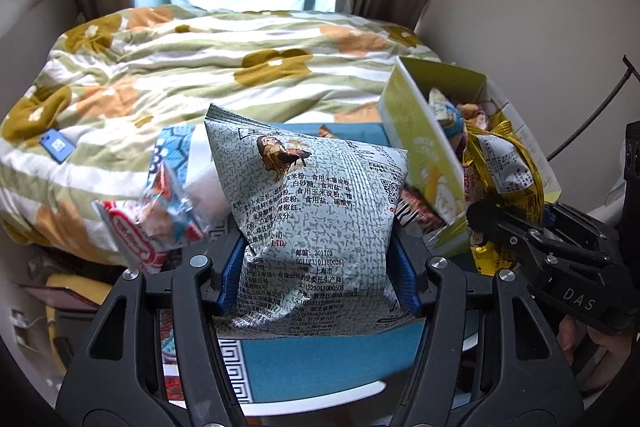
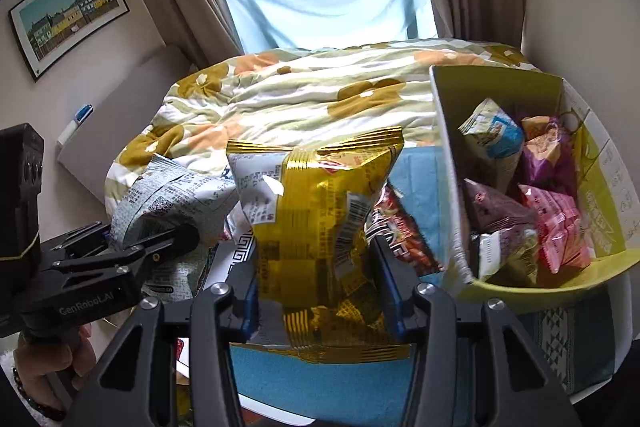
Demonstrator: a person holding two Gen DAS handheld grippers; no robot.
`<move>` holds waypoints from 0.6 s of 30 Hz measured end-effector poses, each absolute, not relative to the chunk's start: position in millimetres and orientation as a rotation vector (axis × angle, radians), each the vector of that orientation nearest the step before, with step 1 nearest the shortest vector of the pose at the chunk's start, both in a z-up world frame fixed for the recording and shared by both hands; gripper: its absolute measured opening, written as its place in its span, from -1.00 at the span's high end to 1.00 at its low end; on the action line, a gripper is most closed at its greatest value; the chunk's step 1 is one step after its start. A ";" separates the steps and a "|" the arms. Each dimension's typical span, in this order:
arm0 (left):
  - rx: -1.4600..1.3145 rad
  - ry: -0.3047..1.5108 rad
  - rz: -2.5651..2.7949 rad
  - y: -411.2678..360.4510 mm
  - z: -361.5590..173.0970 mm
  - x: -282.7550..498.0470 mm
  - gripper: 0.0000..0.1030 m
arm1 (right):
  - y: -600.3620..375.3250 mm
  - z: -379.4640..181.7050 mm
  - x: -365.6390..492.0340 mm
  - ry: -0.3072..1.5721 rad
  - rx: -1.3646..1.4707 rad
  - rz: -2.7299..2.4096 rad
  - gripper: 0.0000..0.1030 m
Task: Organize snacks
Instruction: 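Lift and carry the grey-white and yellow bags over the cardboard box with both tools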
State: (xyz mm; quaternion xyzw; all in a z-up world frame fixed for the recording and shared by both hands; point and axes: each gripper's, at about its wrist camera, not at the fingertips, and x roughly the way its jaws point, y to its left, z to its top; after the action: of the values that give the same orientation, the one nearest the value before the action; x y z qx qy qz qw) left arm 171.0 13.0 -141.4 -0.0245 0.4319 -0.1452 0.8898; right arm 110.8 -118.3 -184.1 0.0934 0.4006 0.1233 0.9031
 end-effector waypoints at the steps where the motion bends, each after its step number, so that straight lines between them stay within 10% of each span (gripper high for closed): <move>1: -0.051 0.886 -0.313 0.3 -135.4 174.0 -0.11 | -128.5 -179.4 112.2 0.823 0.191 0.252 0.13; 18: -0.059 0.824 -0.401 -212.6 -118.0 258.8 -0.12 | -327.2 -136.2 151.6 0.737 0.183 0.175 0.13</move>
State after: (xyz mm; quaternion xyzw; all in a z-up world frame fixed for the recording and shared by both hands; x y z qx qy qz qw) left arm 258.8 -212.6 -118.0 -0.0284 0.3978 -0.1934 0.8964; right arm 151.6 -327.2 -136.2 0.0893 0.3594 0.0854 0.9250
